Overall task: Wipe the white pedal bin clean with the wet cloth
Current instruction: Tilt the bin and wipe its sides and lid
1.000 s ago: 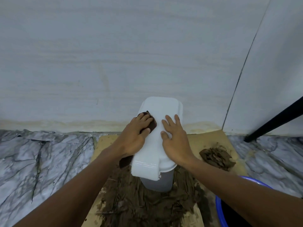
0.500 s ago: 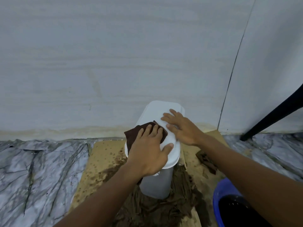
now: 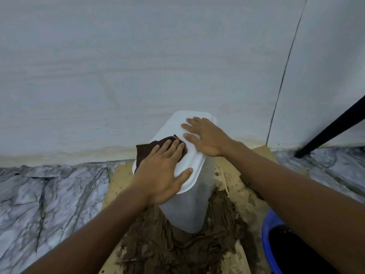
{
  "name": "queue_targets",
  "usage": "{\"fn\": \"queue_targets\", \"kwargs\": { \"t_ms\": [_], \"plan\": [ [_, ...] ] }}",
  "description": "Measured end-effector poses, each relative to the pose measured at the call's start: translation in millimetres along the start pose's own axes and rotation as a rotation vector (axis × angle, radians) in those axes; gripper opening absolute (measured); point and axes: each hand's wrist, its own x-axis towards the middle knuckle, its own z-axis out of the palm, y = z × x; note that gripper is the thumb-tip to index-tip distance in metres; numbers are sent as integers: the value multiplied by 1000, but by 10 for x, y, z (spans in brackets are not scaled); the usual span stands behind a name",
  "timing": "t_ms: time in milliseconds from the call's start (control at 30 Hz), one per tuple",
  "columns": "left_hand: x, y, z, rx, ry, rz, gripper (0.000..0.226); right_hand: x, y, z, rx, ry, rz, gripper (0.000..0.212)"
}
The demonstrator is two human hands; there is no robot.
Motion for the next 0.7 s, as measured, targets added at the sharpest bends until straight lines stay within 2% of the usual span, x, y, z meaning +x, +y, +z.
{"fn": "queue_targets", "kwargs": {
  "t_ms": [167,367,700],
  "plan": [
    [-36,-535,-99,-123,-66,87,78,30,-227,-48,-99,-54,63,57],
    [-92,-665,-94,-104,-66,149,77,-102,-353,-82,-203,-86,145,62],
    [178,-908,-131,-130,40,57,75,-47,-237,-170,-230,-97,250,66]
  ]
}}
